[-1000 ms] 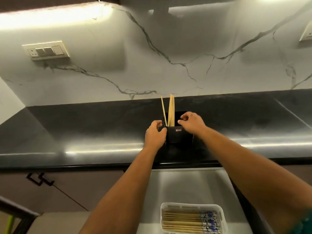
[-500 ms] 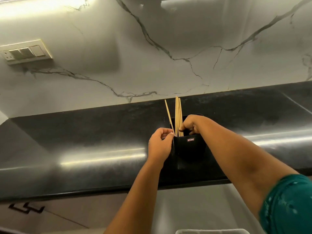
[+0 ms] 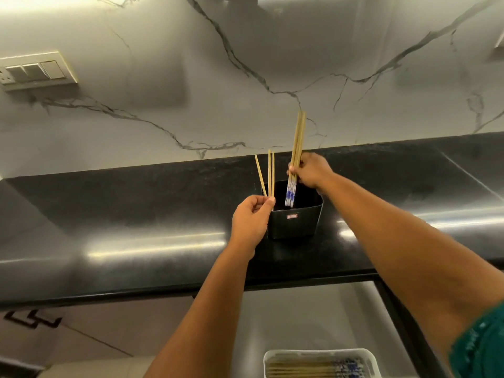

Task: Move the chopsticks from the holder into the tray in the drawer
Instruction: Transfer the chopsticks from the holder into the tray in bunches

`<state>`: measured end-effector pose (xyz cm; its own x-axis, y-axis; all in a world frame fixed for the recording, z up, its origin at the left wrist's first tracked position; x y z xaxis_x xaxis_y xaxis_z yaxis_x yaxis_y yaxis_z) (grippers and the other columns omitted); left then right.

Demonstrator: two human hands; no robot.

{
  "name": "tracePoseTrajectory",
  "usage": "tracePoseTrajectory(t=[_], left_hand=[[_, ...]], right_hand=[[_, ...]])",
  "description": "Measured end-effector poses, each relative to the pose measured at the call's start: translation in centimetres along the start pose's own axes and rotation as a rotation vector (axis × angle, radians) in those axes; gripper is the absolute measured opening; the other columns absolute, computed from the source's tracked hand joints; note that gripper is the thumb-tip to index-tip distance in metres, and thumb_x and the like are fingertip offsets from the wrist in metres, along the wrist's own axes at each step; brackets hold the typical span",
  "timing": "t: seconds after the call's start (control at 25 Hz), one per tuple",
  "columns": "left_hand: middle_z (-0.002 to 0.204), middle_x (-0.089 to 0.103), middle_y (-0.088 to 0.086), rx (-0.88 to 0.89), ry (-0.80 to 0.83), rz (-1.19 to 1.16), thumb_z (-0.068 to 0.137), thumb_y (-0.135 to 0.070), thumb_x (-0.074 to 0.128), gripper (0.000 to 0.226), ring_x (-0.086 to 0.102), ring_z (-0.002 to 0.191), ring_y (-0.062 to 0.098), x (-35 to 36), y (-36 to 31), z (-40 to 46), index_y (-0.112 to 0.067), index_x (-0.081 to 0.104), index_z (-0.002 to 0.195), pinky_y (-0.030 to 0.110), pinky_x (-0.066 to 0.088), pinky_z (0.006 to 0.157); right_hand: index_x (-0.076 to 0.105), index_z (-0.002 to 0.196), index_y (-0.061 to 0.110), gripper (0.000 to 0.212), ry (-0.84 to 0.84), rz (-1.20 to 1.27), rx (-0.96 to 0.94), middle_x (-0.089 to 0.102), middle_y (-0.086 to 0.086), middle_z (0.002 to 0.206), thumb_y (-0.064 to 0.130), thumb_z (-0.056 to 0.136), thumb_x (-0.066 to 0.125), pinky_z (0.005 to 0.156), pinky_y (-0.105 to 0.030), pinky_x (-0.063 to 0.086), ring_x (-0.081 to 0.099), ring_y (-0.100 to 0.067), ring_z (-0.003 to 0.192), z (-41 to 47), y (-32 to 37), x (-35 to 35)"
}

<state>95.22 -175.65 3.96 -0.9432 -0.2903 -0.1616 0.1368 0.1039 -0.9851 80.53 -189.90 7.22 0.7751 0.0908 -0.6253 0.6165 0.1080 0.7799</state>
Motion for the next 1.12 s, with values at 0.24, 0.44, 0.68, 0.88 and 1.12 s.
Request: tracePoseTrajectory(t=[0.24, 0.44, 0.68, 0.88, 1.12], left_hand=[[0.11, 0.067, -0.003, 0.103, -0.061, -0.266, 0.083, -0.036, 0.069, 0.049, 0.064, 0.1, 0.009, 1.4, -4.6, -6.0, -0.021, 0.053, 0.126, 0.027, 0.05, 0.087], [0.097, 0.07, 0.008, -0.184, 0.129, -0.442, 0.089, -0.021, 0.062, 0.022, 0.066, 0.09, 0.017, 4.0, -0.1, -13.1, -0.007, 0.062, 0.105, 0.029, 0.056, 0.079], [0.094, 0.071, 0.013, -0.587, -0.069, -0.512, 0.094, -0.009, 0.054, 0.015, 0.07, 0.083, 0.024, 3.6, 11.6, -20.6, 0.001, 0.061, 0.104, 0.033, 0.058, 0.066], [0.102, 0.065, 0.013, -0.637, -0.365, -0.829, 0.095, -0.009, 0.053, 0.022, 0.067, 0.084, 0.023, 2.1, 16.5, -23.3, 0.0, 0.056, 0.114, 0.034, 0.059, 0.071], [0.093, 0.068, 0.01, -0.723, -0.406, -0.802, 0.094, -0.013, 0.055, 0.016, 0.067, 0.083, 0.02, 4.3, 18.9, -24.6, -0.006, 0.058, 0.108, 0.03, 0.054, 0.069]], right_hand=[[0.062, 0.105, 0.013, 0.015, 0.284, 0.229, -0.232, 0.074, -0.005, 0.097, 0.013, 0.091, 0.061, 0.079, -0.026, 0.059, 0.072, -0.014, 0.091, -10.8, 4.3, -8.3], [0.062, 0.104, 0.004, 0.014, 0.987, 0.032, 0.14, 0.073, -0.011, 0.094, 0.001, 0.093, 0.054, 0.077, -0.03, 0.059, 0.071, -0.022, 0.088, -22.4, -3.0, -3.0], [0.056, 0.126, 0.01, 0.035, 1.108, -0.168, 0.268, 0.063, -0.015, 0.123, 0.027, 0.095, 0.056, 0.099, -0.04, 0.05, 0.062, -0.028, 0.11, -30.8, -11.4, 2.5], [0.041, 0.133, 0.011, 0.048, 0.676, -0.398, 0.313, 0.055, -0.011, 0.128, 0.032, 0.094, 0.057, 0.081, -0.029, 0.047, 0.056, -0.025, 0.104, -34.9, -18.0, 4.5], [0.045, 0.124, 0.013, 0.037, 0.391, -0.11, 0.439, 0.053, -0.01, 0.121, 0.011, 0.09, 0.059, 0.078, -0.025, 0.049, 0.052, -0.019, 0.098, -35.7, -21.0, 7.2]])
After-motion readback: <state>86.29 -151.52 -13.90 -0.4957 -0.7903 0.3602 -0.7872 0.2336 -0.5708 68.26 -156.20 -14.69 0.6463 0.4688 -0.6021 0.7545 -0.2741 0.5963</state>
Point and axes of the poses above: each hand's wrist, its own z-axis towards the middle knuckle, its own x-axis out of the palm, y = z × x, the point moved 3 cm from there along z, towards the middle knuckle
